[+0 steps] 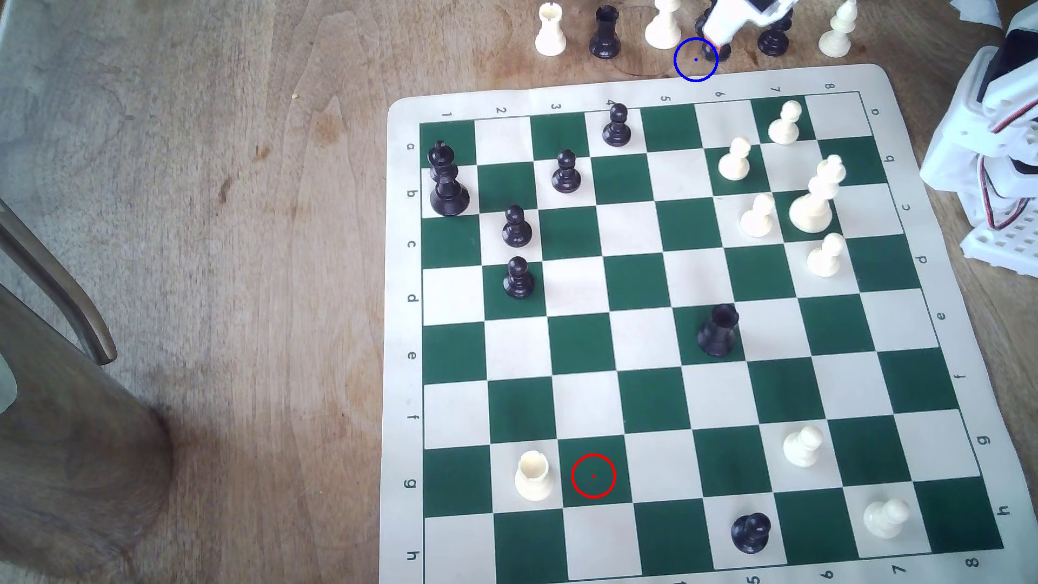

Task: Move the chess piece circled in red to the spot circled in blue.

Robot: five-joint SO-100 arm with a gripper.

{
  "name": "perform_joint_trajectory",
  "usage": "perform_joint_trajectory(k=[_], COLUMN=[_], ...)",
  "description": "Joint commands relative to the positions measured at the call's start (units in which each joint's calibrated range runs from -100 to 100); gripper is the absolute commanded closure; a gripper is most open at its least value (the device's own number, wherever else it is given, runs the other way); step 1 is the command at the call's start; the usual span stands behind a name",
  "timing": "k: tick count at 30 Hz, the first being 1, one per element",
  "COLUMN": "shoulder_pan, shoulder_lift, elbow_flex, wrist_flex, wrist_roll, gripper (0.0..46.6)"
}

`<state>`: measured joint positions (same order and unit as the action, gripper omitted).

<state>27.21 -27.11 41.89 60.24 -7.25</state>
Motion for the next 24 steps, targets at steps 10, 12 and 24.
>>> perform_joint_trajectory(k=[10,12,24], shoulder_pan=[2.4,2.8,3.6], shoulder_lift=[7.1,8.4,13.4], elbow_flex=[0.7,0.7,0.2], wrist_flex=[-9.5,-10.4,-14.9], wrist_roll=[2.1,2.5,3.9], gripper=[44.1,44.3,44.4])
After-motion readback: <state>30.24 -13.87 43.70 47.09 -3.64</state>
